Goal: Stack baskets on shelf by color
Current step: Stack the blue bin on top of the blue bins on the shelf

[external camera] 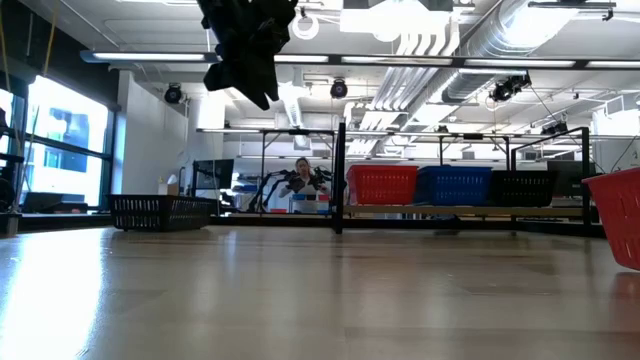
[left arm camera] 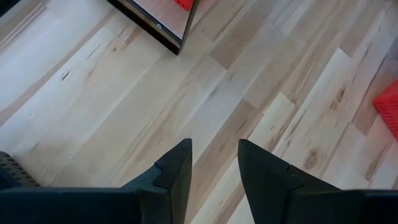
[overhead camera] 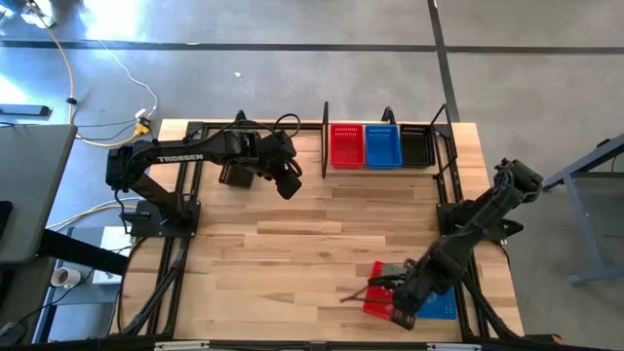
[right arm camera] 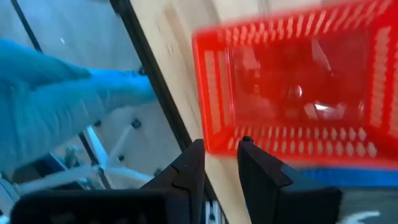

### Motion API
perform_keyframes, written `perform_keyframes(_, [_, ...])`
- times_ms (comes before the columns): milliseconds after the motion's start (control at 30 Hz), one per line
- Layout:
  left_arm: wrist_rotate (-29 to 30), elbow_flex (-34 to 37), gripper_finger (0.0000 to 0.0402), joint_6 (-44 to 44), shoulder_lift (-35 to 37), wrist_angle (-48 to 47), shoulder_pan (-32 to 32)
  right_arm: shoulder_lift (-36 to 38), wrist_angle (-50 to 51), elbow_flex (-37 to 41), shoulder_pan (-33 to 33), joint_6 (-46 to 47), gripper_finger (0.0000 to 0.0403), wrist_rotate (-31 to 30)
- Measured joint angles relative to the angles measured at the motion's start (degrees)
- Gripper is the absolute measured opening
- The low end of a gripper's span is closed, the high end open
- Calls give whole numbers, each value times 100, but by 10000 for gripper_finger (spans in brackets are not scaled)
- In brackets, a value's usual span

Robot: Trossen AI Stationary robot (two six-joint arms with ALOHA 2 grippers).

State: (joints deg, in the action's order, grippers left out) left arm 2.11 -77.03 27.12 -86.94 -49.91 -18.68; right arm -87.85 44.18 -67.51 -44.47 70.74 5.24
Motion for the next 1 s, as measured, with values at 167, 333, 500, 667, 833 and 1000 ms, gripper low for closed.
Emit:
perform_keyframes(167, [2,2,119,-81,0,0,4,-5,262,0,-398,342,83,87])
perform_keyframes(333, [2,2,119,-81,0,0,4,-3,373,0,-831,390,83,111])
perform_keyframes(500, [0,2,119,-81,0,0,4,-2,416,0,-1263,392,83,210])
perform_keyframes(667, [1,2,119,-81,0,0,4,-1,443,0,-1604,235,83,-10])
perform_keyframes(833, [2,2,119,-81,0,0,10,-4,736,0,-1726,303,93,-117])
perform_keyframes(1000, [2,2,119,-81,0,0,78,-191,845,2,-1720,378,126,-115])
